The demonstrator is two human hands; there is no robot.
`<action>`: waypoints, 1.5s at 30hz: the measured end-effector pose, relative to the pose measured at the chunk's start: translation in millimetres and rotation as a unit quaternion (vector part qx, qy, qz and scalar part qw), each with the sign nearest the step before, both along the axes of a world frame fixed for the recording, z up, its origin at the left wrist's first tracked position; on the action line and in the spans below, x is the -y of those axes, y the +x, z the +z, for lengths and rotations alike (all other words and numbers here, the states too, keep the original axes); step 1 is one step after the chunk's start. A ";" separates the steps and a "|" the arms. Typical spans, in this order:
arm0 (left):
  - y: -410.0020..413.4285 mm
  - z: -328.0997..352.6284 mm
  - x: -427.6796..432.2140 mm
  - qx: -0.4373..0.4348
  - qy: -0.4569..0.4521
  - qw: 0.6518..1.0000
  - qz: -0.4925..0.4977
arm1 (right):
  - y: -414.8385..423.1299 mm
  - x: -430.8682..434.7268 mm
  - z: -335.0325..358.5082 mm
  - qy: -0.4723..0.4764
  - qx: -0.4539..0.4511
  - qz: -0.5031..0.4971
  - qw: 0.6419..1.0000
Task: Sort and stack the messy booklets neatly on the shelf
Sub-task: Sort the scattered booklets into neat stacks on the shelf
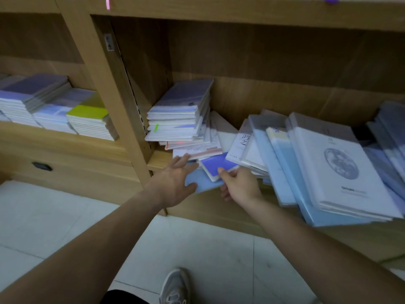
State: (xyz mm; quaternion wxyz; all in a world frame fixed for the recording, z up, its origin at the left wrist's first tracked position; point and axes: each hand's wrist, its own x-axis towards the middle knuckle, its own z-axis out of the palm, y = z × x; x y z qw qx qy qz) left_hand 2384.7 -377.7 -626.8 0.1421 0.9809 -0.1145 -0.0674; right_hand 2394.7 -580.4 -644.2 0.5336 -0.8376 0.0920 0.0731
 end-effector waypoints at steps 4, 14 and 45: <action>-2.2 -2.1 -1.3 0.029 0.013 0.999 -0.016 | -1.9 -4.2 0.0 -0.006 0.011 -0.032 0.999; -8.4 1.3 7.7 0.080 -0.055 0.994 0.050 | -3.9 22.4 36.1 -0.249 0.131 0.107 0.954; 30.5 -15.8 71.1 -0.078 -0.155 0.934 0.311 | 49.7 60.8 32.6 -0.453 0.251 0.268 0.813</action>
